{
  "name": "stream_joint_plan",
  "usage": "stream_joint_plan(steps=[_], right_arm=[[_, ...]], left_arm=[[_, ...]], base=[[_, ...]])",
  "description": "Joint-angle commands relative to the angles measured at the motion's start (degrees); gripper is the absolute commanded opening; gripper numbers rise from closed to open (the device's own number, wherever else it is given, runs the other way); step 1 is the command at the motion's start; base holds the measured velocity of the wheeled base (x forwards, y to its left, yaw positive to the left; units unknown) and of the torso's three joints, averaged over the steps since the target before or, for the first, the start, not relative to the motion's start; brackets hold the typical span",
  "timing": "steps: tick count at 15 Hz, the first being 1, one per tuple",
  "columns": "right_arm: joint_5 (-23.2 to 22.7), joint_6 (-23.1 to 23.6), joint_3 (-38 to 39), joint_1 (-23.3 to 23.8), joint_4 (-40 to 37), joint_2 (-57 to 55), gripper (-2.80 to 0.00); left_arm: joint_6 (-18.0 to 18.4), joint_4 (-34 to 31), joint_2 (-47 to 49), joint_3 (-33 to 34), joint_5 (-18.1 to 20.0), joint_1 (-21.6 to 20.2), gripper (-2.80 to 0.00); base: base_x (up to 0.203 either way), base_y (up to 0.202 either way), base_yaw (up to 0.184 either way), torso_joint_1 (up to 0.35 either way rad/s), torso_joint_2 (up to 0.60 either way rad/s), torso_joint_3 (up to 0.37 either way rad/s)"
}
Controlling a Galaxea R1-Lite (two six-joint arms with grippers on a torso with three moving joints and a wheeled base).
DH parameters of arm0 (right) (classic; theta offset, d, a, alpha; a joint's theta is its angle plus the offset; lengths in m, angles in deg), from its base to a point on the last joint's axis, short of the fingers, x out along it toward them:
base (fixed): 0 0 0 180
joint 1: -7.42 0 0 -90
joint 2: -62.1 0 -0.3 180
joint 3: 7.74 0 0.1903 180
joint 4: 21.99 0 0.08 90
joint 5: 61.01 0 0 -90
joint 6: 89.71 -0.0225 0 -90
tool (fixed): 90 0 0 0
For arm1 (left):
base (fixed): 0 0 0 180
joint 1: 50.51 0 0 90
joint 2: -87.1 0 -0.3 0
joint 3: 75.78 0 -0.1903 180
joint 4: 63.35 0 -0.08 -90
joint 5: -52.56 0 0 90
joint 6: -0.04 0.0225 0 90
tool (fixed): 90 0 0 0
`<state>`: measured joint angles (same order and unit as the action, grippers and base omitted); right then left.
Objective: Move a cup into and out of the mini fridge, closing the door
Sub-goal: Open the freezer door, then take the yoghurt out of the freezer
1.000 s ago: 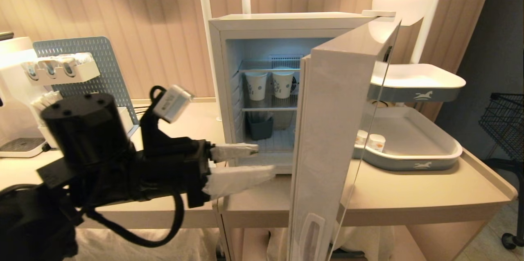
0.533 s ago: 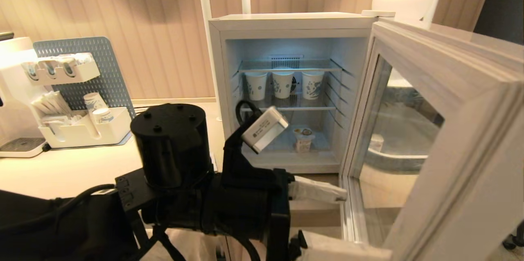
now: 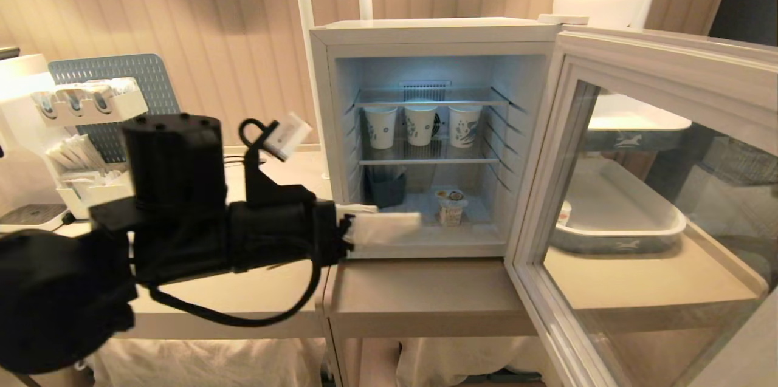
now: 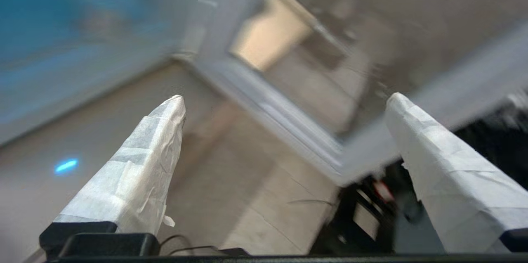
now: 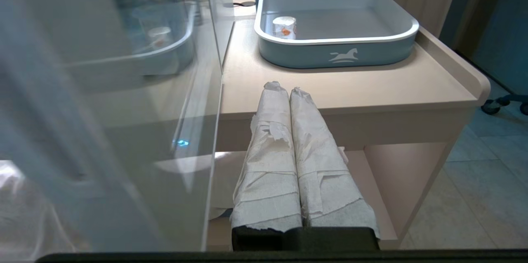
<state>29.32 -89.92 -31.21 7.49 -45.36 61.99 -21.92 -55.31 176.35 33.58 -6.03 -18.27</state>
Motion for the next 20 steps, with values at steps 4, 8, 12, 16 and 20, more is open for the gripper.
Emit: stream_joint_plan(steps=[4,8,12,16,20], right_arm=[[0.0,0.0,0.0,-0.1,0.0,-0.1,-2.80],[0.0,0.0,0.0,0.0,0.0,-0.1,-2.80],[0.0,0.0,0.0,0.0,0.0,-0.1,-2.80],[0.0,0.0,0.0,0.0,0.0,-0.1,-2.80],[0.0,0.0,0.0,0.0,-0.1,-0.1,-2.80]], left_arm=[[0.4,-47.1,-34.4,-16.1,-14.2,-5.8,0.00],[0.9,-72.8,-50.9,-24.4,-23.4,-13.8,0.00],[2.7,-85.9,-59.2,-29.6,-22.3,-34.4,0.00],[6.8,-91.6,-72.5,-23.2,-15.5,-40.4,-1.77],[10.3,-92.8,-73.3,-15.4,-19.4,-40.7,-2.80]], base=[[0.000,0.000,0.000,0.000,0.00,0.000],[0.000,0.000,0.000,0.000,0.00,0.000],[0.000,0.000,0.000,0.000,0.00,0.000],[0.000,0.000,0.000,0.000,0.00,0.000],[0.000,0.000,0.000,0.000,0.00,0.000]])
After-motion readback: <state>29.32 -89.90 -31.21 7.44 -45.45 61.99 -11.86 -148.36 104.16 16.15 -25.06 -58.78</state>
